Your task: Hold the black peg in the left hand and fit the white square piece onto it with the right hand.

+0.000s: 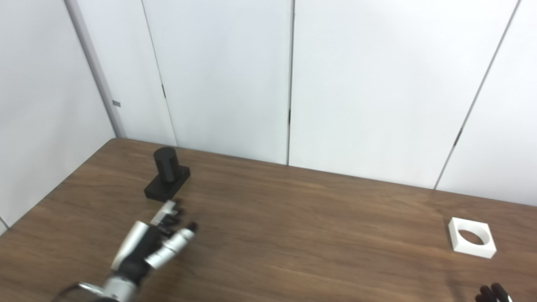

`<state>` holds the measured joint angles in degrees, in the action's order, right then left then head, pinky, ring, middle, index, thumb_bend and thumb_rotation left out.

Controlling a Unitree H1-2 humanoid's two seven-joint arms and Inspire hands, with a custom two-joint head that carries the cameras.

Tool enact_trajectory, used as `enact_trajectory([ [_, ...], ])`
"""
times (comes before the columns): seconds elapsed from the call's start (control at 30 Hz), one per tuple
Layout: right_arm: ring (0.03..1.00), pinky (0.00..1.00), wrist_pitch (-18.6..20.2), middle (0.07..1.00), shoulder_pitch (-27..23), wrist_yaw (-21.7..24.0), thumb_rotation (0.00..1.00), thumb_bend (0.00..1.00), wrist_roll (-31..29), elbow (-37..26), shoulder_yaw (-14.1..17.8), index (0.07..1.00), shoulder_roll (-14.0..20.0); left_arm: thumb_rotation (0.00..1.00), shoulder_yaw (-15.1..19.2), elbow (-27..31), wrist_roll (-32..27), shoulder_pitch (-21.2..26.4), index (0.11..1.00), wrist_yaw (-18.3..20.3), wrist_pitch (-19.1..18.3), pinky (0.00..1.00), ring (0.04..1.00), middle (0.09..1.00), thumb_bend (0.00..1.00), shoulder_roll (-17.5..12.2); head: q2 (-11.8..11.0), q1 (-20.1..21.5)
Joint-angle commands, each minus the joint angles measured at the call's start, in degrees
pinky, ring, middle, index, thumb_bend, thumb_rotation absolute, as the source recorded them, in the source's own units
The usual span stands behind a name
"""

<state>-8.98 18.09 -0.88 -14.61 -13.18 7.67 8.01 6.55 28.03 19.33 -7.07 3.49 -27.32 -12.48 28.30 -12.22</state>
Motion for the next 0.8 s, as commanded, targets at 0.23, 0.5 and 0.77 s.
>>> enact_trajectory([
  [0.23, 0.977, 1.0, 0.65, 0.923, 0.22, -1.9, 0.96, 0.8, 2.6, -0.14, -0.44, 0.934, -3.22, 0.72, 5.27, -4.24, 15.37, 7.24, 1.0, 2.88, 0.41, 0.74, 0.912, 0.976, 0.85, -2.82, -0.08, 0.36],
  [0.5, 0.961, 1.0, 0.72, 0.939, 0.26, -0.88, 0.95, 0.79, 1.31, -0.02, -1.12, 0.945, -2.9, 0.66, 3.54, -15.47, 18.15, 11.55, 0.942, -0.69, 2.25, 0.78, 0.945, 0.983, 0.83, -8.17, -0.07, 0.71],
  [0.77, 0.959, 1.0, 0.34, 0.929, 0.41, -0.85, 0.95, 0.78, 1.1, -0.21, -1.4, 0.937, -3.23, 0.66, -2.31, -30.53, 22.48, 19.01, 0.909, -7.71, 6.08, 0.85, 0.934, 0.928, 0.87, -13.01, 0.0, 0.87],
])
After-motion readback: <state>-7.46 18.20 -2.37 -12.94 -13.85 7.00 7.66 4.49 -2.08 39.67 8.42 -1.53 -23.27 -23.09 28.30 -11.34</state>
